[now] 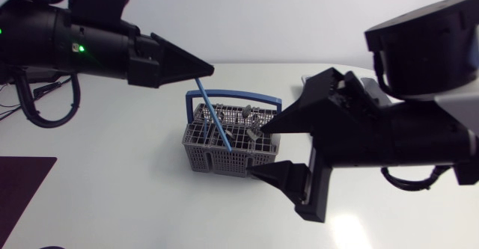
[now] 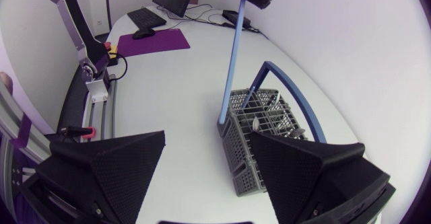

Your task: Unload the cutlery basket into the drawer organizer.

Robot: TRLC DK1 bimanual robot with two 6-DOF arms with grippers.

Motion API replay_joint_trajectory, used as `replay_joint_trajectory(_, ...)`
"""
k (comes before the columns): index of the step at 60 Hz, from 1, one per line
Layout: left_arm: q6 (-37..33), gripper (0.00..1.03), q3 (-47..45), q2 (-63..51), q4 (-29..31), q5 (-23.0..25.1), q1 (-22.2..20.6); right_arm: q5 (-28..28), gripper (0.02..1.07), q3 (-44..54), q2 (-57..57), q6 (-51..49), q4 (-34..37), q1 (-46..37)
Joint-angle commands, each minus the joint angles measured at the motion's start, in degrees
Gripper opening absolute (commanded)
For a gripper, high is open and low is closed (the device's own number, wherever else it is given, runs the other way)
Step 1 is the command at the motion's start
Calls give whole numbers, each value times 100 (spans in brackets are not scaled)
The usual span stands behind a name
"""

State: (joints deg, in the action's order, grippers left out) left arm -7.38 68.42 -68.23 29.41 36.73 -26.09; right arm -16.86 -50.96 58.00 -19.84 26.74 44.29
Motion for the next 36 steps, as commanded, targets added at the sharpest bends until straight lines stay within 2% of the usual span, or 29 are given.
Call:
replay_joint_trajectory(1, 140, 8, -259, -165, -155, 238, -54, -98, 93, -239, 361, 226, -169, 53)
replay_joint_trajectory(6, 140, 8, -286, -270, -243, 502, -54, -362, 92, -424, 678, 243, -187, 0)
replay_joint_trajectory(11, 158, 8, -259, -384, -295, 748, -90, -520, 82, -635, 994, 252, -204, -114)
replay_joint_trajectory(16, 158, 8, -215, -472, -304, 792, -204, -731, 76, -793, 1188, 243, -222, -307)
replay_joint_trajectory(23, 184, 8, -127, -613, -304, 862, -283, -1047, 61, -907, 1399, 217, -222, -606)
replay_joint_trajectory(28, 219, 8, -92, -648, -304, 888, -283, -1293, 55, -916, 1513, 199, -222, -773)
replay_joint_trajectory(34, 254, 8, -40, -710, -304, 897, -292, -1434, 55, -889, 1618, 155, -213, -843)
replay_joint_trajectory(36, 254, 8, -22, -727, -295, 897, -283, -1443, 52, -872, 1636, 147, -222, -843)
